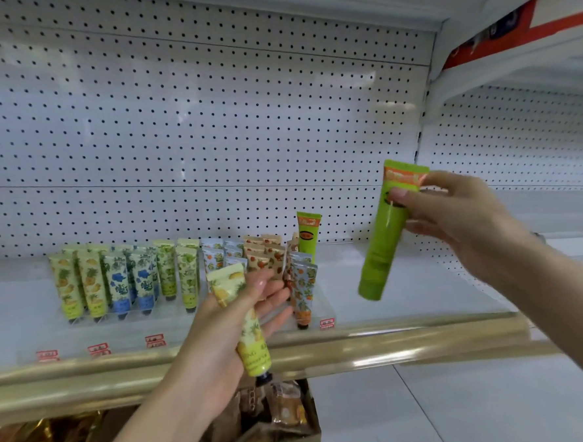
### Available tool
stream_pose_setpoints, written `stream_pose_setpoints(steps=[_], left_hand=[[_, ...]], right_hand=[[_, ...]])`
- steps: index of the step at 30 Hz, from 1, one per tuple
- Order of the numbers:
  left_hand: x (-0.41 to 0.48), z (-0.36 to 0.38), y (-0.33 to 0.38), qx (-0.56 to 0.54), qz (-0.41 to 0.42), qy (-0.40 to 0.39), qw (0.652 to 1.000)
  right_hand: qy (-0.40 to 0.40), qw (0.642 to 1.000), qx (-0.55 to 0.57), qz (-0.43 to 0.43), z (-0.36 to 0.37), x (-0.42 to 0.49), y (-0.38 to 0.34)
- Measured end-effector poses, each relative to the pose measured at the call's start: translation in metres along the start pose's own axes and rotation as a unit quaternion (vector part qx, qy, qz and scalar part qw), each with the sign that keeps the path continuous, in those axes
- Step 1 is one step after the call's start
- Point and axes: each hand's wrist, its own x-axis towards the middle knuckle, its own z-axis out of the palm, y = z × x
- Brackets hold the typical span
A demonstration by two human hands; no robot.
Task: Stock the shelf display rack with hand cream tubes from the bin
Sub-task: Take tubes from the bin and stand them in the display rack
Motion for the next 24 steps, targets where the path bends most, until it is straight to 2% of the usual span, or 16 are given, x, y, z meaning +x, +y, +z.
stream_pose_setpoints(steps=[3,9,12,18,24], left_hand=[[0.005,-0.006,0.002,-0.012,-0.011,0.033,0.999],[0.009,-0.019,0.0,-0.055,-0.053,-0.033,0.997],[0.012,-0.028,-0.001,-0.05,-0.059,-0.032,0.997],[0.013,-0.039,0.001,0.038,0.003,-0.001,0.999],[0.016,-0.039,0.004,0.036,0.021,0.004,0.999]], right_hand=[[-0.013,0.997,-0.068,-0.033,0.008,0.025,0.008],[-0.051,0.993,-0.094,-0.04,0.041,0.057,0.046],[-0.057,0.994,-0.088,-0.034,0.054,0.065,0.063],[-0.052,0.995,-0.083,-0.029,0.068,0.072,0.082],[-0.043,0.994,-0.094,-0.025,0.072,0.077,0.093]])
